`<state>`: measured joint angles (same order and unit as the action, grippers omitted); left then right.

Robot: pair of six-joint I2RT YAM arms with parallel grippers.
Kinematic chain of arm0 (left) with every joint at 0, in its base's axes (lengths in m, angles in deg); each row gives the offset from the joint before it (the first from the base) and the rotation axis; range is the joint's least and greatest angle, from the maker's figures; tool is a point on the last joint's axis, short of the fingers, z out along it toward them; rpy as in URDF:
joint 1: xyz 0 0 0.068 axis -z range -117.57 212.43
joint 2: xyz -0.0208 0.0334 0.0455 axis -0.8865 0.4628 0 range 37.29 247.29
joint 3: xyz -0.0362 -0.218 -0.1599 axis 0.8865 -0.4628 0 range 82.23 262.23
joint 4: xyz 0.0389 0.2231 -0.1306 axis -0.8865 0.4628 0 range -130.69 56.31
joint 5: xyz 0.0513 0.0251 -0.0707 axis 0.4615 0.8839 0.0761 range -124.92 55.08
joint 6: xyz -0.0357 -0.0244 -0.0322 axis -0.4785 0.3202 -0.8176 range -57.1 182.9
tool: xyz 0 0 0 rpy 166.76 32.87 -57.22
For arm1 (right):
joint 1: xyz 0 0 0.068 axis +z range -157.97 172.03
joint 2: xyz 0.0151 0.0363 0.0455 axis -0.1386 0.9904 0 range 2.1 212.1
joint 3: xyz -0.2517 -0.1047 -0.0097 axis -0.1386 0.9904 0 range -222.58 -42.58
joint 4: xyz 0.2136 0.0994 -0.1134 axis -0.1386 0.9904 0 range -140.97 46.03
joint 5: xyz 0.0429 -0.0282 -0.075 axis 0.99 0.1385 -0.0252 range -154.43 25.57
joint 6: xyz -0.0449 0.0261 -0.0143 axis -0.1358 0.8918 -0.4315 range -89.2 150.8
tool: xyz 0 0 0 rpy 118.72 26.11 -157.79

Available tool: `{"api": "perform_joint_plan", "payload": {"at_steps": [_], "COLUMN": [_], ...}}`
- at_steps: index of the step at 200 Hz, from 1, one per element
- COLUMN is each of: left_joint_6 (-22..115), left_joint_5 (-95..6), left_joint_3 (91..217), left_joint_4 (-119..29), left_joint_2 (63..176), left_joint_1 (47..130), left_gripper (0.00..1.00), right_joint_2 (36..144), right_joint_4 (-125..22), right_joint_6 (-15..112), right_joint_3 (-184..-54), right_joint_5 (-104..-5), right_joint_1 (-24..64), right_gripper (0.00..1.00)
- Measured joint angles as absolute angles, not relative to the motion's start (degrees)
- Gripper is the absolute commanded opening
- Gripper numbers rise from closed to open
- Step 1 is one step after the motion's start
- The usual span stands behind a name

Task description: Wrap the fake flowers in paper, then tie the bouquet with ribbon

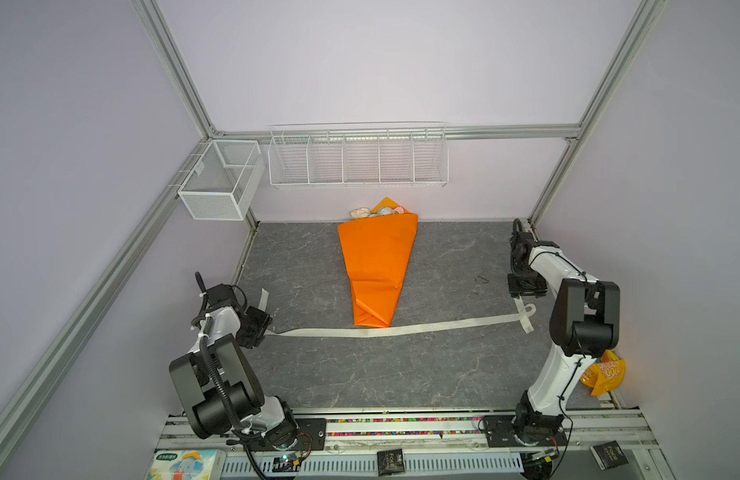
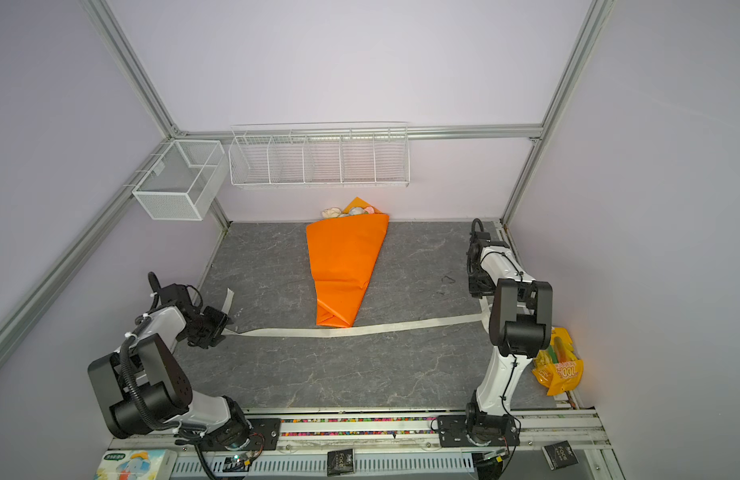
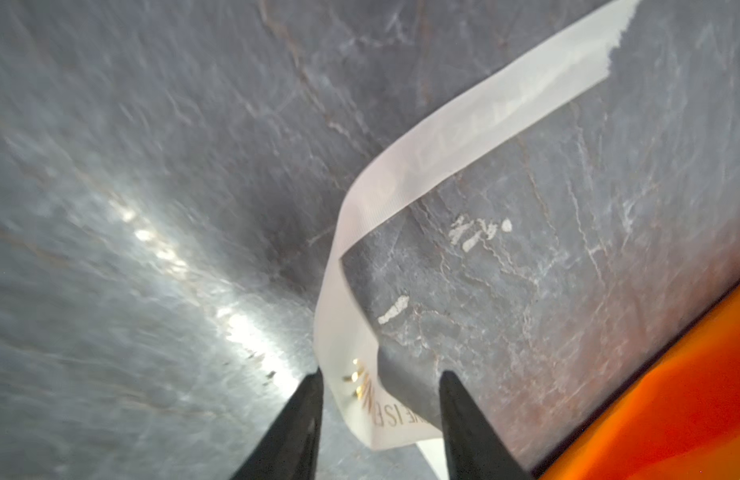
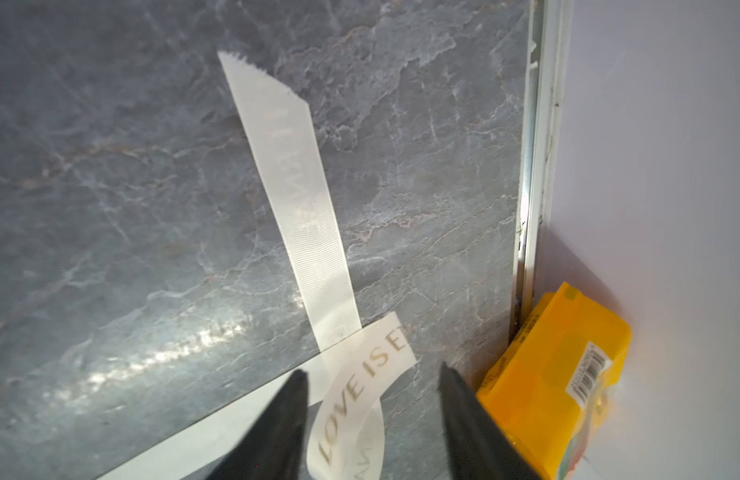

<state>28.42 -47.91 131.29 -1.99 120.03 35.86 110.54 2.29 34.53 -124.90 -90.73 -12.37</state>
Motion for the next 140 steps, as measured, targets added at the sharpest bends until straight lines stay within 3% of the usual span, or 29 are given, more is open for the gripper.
{"api": "perform_joint_plan", "payload": {"at_steps": [2, 5, 40, 73, 110, 140], "left_joint_6": [28.94, 28.83, 29.77, 31.72, 31.39, 30.06], "left_joint_5": [-47.43, -46.6, -42.71, -50.23, -66.19, -71.32], "left_joint_3": [131.62, 131.97, 135.64, 139.79, 143.31, 148.78], "left_joint_4": [-1.71, -1.56, 0.21, -2.96, -15.3, -21.29], "left_joint_2": [119.74, 119.4, 111.99, 112.14, 124.92, 137.32], "left_joint_1": [35.86, 35.86, 35.82, 43.43, 62.2, 68.41], "left_gripper": [0.98, 1.0, 1.0, 0.96, 0.98, 0.98], "right_joint_2": [110.24, 109.69, 99.79, 94.06, 104.42, 113.08], "right_joint_4": [2.4, 2.4, 1.0, -8.88, -23.24, -32.35], "right_joint_6": [34.68, 35.18, 38.96, 46.35, 57.3, 64.62], "right_joint_3": [-124.9, -124.92, -126.12, -123.09, -119.92, -119.94], "right_joint_5": [-90.76, -90.62, -82.36, -63.19, -46.41, -41.56], "right_joint_1": [-12.37, -12.37, -12.3, -8.81, -0.13, 6.91], "right_gripper": [0.85, 0.86, 1.0, 0.95, 0.91, 0.89]}}
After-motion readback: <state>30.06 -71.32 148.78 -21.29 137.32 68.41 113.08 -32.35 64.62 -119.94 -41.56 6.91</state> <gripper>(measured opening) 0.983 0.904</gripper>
